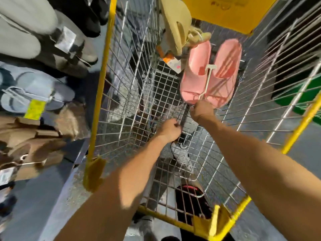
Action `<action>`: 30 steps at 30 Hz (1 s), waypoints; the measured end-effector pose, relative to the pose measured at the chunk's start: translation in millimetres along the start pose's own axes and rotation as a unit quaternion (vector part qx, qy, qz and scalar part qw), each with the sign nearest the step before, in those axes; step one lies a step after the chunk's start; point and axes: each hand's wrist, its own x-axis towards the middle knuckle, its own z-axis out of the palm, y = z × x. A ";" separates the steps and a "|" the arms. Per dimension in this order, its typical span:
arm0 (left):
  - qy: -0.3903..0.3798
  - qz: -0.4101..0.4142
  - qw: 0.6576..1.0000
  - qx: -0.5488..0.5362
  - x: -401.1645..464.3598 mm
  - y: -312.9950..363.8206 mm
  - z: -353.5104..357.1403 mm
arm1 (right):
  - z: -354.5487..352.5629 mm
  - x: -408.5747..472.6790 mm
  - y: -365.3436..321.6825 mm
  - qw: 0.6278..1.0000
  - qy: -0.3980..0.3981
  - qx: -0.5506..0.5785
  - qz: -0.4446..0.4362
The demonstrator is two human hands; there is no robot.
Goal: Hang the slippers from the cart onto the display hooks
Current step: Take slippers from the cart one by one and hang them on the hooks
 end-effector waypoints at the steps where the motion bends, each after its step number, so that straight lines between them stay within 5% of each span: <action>1: 0.008 0.002 1.000 -0.005 -3.5 2.2 -1.8 | -0.6 -7.3 -3.8 0.999 0.022 0.033 0.009; 8: 0.028 -0.029 0.999 -0.005 -47.0 4.5 0.8 | -25.0 -84.3 -51.2 0.972 0.052 0.229 -0.022; 14: 0.098 -0.010 0.981 -0.167 -99.0 -0.8 -6.1 | -56.8 -159.0 -89.4 0.914 0.066 0.401 -0.001; 17: 0.193 0.042 0.944 -0.264 -133.4 -8.7 -17.6 | -67.1 -196.5 -107.6 0.841 0.052 0.537 0.052; 24: 0.394 0.145 0.864 -0.279 -213.3 -42.2 -48.6 | -84.2 -291.3 -150.4 0.646 -0.024 0.759 0.078; 30: 0.389 0.163 0.804 -0.418 -294.3 -46.1 -79.7 | -106.3 -377.6 -175.1 0.612 -0.137 0.779 -0.033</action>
